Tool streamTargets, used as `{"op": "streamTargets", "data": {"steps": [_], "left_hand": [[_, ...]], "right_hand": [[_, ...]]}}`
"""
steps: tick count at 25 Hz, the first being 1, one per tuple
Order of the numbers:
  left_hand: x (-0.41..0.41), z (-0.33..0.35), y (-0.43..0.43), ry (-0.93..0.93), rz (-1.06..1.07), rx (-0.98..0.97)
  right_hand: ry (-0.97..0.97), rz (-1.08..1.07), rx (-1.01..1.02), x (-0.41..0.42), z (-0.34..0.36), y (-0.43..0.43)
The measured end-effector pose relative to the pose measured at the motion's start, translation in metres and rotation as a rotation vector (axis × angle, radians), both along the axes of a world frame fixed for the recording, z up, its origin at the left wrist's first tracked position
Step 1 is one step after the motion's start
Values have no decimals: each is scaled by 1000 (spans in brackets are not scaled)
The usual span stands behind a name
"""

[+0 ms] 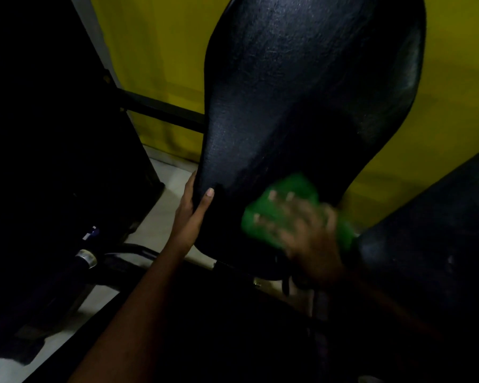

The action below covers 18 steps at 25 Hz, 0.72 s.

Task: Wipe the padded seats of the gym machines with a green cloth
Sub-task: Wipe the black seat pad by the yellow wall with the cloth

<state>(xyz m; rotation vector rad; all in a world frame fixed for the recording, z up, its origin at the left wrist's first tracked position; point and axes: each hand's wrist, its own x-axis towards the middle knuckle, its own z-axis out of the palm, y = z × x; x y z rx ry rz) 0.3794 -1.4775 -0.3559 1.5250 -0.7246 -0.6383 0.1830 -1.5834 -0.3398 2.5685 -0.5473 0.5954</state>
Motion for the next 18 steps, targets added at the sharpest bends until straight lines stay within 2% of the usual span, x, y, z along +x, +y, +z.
{"op": "streamTargets", "data": {"steps": [2, 4, 8, 11, 15, 18], "left_hand": [[0, -1, -2, 19, 16, 12], [0, -3, -3, 43, 43, 30], [3, -7, -1, 72, 18, -4], [4, -7, 1, 74, -6, -44], [0, 3, 0, 60, -19, -28], [-2, 10, 5, 87, -14, 9]], "right_hand": [[-127, 2, -42, 16, 59, -24], [-98, -15, -66, 39, 80, -19], [121, 101, -132, 58, 27, 6], [150, 239, -159, 47, -16, 20], [136, 310, -66, 28, -57, 42], [339, 368, -38, 23, -51, 48]]}}
